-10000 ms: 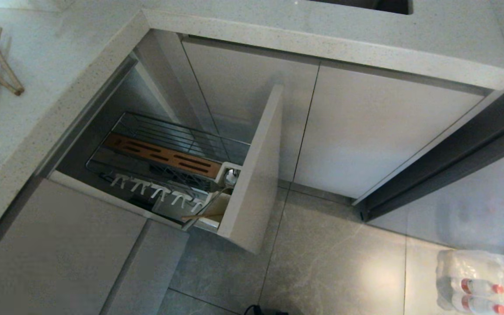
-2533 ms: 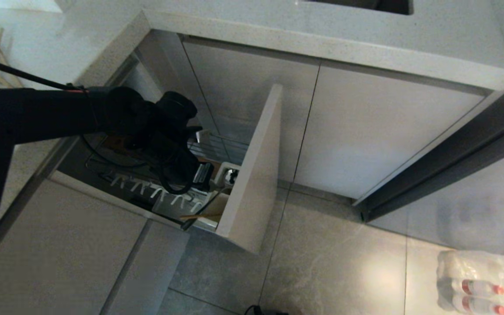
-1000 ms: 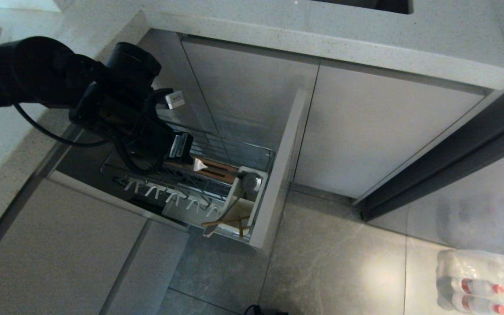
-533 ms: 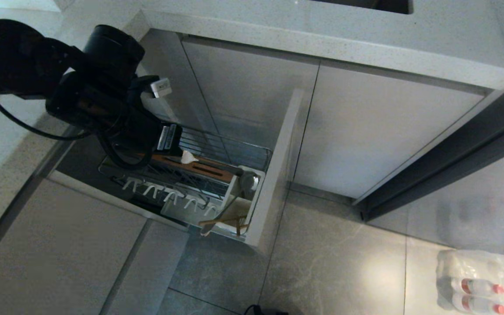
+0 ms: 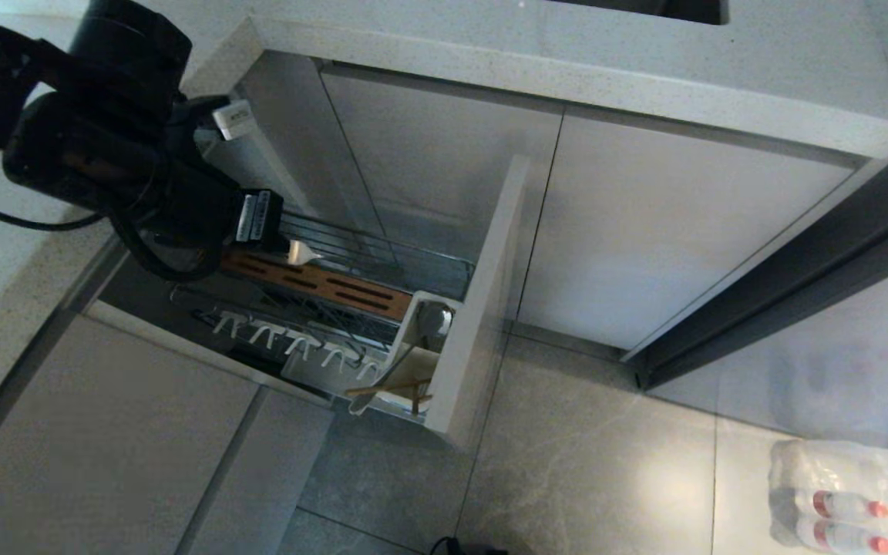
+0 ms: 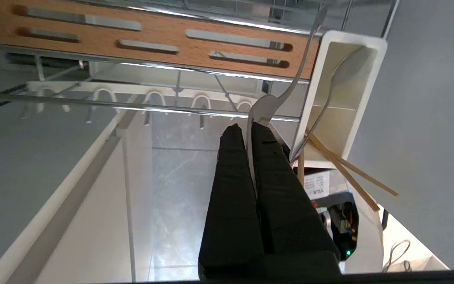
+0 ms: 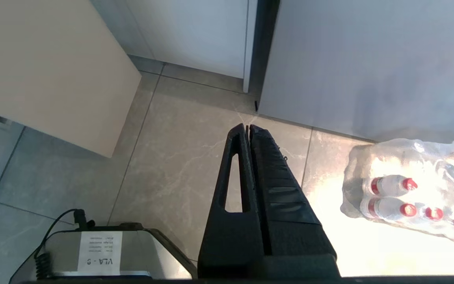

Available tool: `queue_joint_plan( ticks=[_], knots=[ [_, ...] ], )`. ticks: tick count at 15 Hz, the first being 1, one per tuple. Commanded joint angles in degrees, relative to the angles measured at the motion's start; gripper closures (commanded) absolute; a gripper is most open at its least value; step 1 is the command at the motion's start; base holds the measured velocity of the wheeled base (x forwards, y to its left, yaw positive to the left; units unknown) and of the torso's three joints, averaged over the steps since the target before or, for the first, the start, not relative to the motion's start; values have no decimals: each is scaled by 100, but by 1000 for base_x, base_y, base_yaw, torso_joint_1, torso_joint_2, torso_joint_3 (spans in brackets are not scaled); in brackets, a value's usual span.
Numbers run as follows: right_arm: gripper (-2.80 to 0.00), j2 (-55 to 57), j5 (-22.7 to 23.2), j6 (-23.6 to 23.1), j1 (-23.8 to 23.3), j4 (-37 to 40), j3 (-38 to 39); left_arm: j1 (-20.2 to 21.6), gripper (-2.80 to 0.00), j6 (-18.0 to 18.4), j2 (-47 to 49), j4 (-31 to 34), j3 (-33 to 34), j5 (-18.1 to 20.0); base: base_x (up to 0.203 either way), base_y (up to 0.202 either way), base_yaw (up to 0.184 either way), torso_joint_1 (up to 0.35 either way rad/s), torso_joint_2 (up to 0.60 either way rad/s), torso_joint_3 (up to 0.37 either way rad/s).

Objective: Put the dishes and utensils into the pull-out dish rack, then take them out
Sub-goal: Take the fork out of the cupboard

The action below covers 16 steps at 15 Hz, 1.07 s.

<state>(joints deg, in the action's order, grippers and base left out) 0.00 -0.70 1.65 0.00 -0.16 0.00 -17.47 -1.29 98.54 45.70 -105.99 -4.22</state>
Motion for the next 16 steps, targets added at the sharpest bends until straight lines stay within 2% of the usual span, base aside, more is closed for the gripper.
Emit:
queue_joint_plan(
  ticks=[1,7,13,15,16],
  knots=[
    [0,9,0,2,0,-2,0,6,0,-3,-271,27,33,11,0,0,0,0,0,0],
    [0,9,0,2,0,-2,0,-96,0,-80,-1327,42,333,83,0,0,0,0,0,0],
    [0,9,0,2,0,-2,0,-579,0,-98,-2761,14,837,297,0,0,0,0,0,0],
    [0,9,0,2,0,-2,0,-466,0,-251,-3218,3,851,300,0,0,0,0,0,0],
    [0,9,0,2,0,-2,0,-245,0,-319,-3397,-10,849,300,0,0,0,0,0,0]
  ],
)
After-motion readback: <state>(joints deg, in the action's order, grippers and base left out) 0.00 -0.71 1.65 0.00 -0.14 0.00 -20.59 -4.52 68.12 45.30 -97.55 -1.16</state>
